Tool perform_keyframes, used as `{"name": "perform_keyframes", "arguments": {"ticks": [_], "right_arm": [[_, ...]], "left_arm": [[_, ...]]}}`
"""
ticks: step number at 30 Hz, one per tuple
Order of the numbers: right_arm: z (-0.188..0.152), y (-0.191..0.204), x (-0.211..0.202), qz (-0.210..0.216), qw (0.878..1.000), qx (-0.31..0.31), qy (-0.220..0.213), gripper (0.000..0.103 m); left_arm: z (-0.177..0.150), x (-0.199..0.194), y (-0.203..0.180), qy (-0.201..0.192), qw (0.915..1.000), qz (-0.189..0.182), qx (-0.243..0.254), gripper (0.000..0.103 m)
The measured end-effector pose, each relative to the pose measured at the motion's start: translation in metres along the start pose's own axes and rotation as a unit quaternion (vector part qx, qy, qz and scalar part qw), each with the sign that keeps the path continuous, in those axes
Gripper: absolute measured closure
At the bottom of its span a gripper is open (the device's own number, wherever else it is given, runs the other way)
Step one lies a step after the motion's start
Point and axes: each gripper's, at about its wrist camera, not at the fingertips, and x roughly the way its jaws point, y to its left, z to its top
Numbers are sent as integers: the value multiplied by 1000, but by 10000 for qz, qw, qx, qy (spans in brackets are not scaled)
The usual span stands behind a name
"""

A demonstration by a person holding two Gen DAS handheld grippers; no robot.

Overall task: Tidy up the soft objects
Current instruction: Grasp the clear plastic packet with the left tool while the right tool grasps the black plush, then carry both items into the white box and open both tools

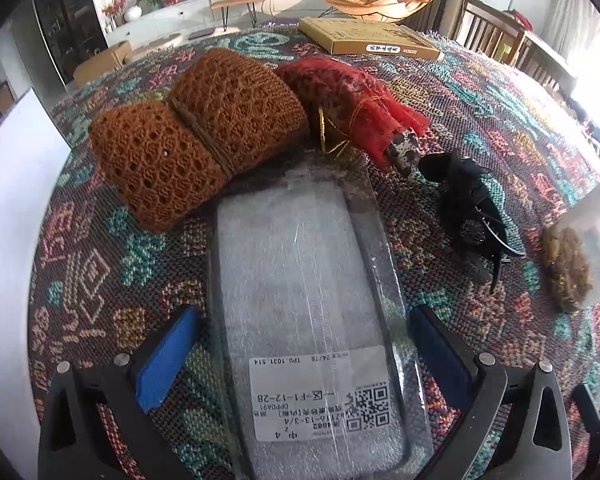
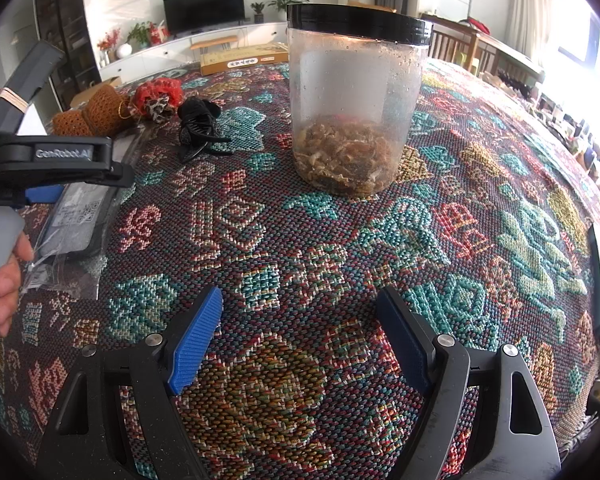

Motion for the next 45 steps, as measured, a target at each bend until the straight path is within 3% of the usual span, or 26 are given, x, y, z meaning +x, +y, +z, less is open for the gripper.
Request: {"name": "perform_keyframes", "arguments": {"ticks": [2, 3, 4, 5, 15, 18, 20, 25, 29, 32, 34, 40, 45], "right_arm": [[0, -1, 0, -2, 10000, 2, -2, 21], [0, -1, 0, -1, 10000, 2, 0, 21], [0, -1, 0, -1, 10000, 2, 0, 21], [0, -1, 0, -1, 10000, 1, -1, 21], [-1, 3, -4, 94, 9999, -58, 14, 20], [-1, 19, -11, 779, 9964, -319, 38, 20], [9, 35, -18, 1153, 9913, -621, -112, 23], [80, 73, -9, 816, 9863, -1356, -458, 22], [130, 94, 42, 672, 9831, -1692, 201, 22], [142, 109, 74, 534, 9793, -1868, 562, 25], [142, 107, 93, 354, 9790, -1766, 955, 61], [141, 78, 44, 774, 9861, -1284, 718, 65], [142, 93, -30, 1428, 9815, -1206, 410, 65]], "left_arm": [[-2, -2, 3, -59, 9999, -93, -114, 0], [-5, -5, 5, -125, 9998, -100, -86, 7], [-9, -10, 8, -215, 9997, -115, -63, 22], [-15, -17, 12, -274, 9995, -130, -61, 26], [-134, -75, 78, -348, 9984, -251, -364, 27], [-154, -84, 88, -438, 9976, -282, -449, 27], [-158, -87, 93, -498, 9965, -372, -552, 27], [-160, -89, 100, -595, 9930, -607, -825, 27], [-158, -90, 99, -613, 9923, -653, -857, 27], [-158, -92, 99, -610, 9917, -696, -891, 27], [-158, -95, 101, -615, 9912, -735, -917, 27], [-156, -124, 109, -935, 9858, -927, -1038, 27], [-147, -169, 127, -1390, 9706, -1434, -1343, 27]]}}
